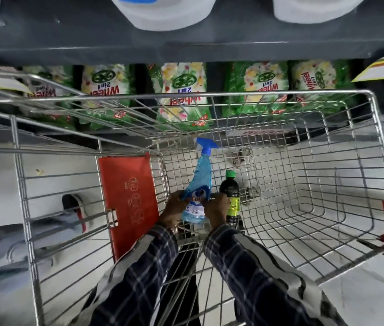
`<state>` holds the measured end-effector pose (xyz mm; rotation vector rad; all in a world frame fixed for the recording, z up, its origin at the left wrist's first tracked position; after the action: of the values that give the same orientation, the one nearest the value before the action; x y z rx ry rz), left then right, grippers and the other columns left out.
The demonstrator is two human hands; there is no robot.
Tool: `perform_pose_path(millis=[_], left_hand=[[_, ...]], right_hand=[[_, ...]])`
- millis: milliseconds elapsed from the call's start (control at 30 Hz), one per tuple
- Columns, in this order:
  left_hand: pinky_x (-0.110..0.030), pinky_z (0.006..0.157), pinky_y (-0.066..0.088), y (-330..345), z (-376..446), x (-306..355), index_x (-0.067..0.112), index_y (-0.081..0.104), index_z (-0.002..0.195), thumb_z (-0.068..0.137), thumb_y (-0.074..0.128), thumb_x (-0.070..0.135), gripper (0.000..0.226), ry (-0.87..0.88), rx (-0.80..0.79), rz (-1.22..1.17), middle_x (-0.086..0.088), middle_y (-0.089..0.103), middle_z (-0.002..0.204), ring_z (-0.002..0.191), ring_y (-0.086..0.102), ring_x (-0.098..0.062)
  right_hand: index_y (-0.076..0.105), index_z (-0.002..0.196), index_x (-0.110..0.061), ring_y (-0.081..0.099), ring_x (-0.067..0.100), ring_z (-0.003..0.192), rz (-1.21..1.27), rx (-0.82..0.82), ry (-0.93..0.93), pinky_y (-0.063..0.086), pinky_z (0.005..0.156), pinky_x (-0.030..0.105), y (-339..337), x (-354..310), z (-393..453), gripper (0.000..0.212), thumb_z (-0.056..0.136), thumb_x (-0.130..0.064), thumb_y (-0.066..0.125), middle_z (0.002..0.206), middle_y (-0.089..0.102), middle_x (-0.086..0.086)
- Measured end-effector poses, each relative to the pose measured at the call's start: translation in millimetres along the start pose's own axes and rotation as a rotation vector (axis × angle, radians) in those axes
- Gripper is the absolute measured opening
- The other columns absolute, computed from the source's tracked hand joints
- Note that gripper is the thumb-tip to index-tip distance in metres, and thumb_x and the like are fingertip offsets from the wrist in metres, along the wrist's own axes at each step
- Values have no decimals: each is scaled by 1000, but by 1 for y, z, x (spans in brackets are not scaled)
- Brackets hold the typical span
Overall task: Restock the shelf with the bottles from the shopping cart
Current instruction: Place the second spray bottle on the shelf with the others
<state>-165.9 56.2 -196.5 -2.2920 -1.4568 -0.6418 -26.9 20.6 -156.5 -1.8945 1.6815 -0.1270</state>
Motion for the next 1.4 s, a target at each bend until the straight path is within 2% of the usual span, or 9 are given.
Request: perform_pose_path(millis=[100, 267, 433, 567, 700, 767, 867, 1067, 1400], left_hand=[[-27, 70, 58, 1, -22, 17, -6, 65, 109, 53, 82, 30, 69, 55, -26, -14, 0, 75, 81, 68, 70, -10], [-43, 88, 54, 8, -93, 65, 0, 66, 101, 84, 64, -2, 17, 137, -31, 107, -3, 67, 87, 80, 63, -20], [-46, 92, 54, 13, -171, 106, 32, 73, 89, 65, 71, 29, 24, 268, 46, 142, -8, 68, 93, 95, 62, -22], [-16, 66, 54, 16, -250, 157, -12, 55, 115, 71, 63, 6, 48, 467, 121, 84, -15, 62, 105, 87, 64, -14], [-14, 70, 54, 24, -321, 223, 8, 56, 101, 82, 68, -2, 25, 651, 53, 1, -4, 63, 97, 79, 66, 9], [-25, 80, 57, 22, -351, 259, 10, 57, 107, 81, 72, 10, 30, 776, 54, -37, -10, 67, 107, 97, 70, -6], [-43, 94, 54, 17, -394, 316, 9, 57, 117, 80, 73, 18, 41, 943, 60, -47, -15, 67, 122, 114, 65, -28], [-37, 97, 54, 8, -485, 433, 2, 54, 122, 81, 71, 12, 45, 1265, 83, -56, -17, 65, 123, 114, 64, -24], [-19, 81, 57, -2, -555, 568, 5, 55, 126, 87, 64, -3, 40, 1484, 87, -92, -4, 70, 117, 101, 70, -7]], right_hand=[[68, 102, 2, 65, 22, 87, -18, -34, -47, 35, 38, 5, -25, -6, -15, 29, 83, -18, 74, 107, 72, 16], [62, 76, -16, 73, 28, 87, -66, 19, -251, 62, 72, 38, -78, -17, -62, 22, 74, -23, 82, 97, 76, 12], [76, 91, -8, 71, 16, 82, -64, -66, -310, 49, 64, 24, -149, -41, -151, 29, 74, -31, 80, 88, 76, 7], [72, 78, -16, 72, 2, 77, 33, -80, -549, 48, 58, 9, -203, -60, -204, 13, 71, -14, 83, 75, 71, -1], [71, 97, 0, 65, -13, 74, 121, -36, -818, 57, 74, 20, -259, -92, -247, 36, 67, -11, 86, 89, 75, -1], [67, 97, -3, 67, -9, 75, 181, 33, -925, 49, 68, 5, -294, -112, -287, 34, 70, -10, 85, 85, 70, -9], [64, 97, -16, 69, -9, 82, 278, 65, -1085, 57, 75, 13, -339, -146, -339, 32, 72, -6, 82, 90, 73, -13], [67, 113, -22, 72, 11, 103, 327, 135, -1431, 58, 88, 31, -420, -224, -429, 45, 71, -28, 81, 108, 76, -3], [58, 113, -3, 68, 11, 102, 373, 116, -1722, 56, 88, 22, -494, -332, -500, 32, 84, -2, 70, 108, 70, 2]])
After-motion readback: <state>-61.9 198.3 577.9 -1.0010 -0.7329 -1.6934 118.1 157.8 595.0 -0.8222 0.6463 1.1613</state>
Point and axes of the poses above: each hand's wrist, its own z-axis towards the middle knuckle, its own y-axis out of the palm, x = y × z, the point moved 4 cm from there along z, towards the middle knuckle
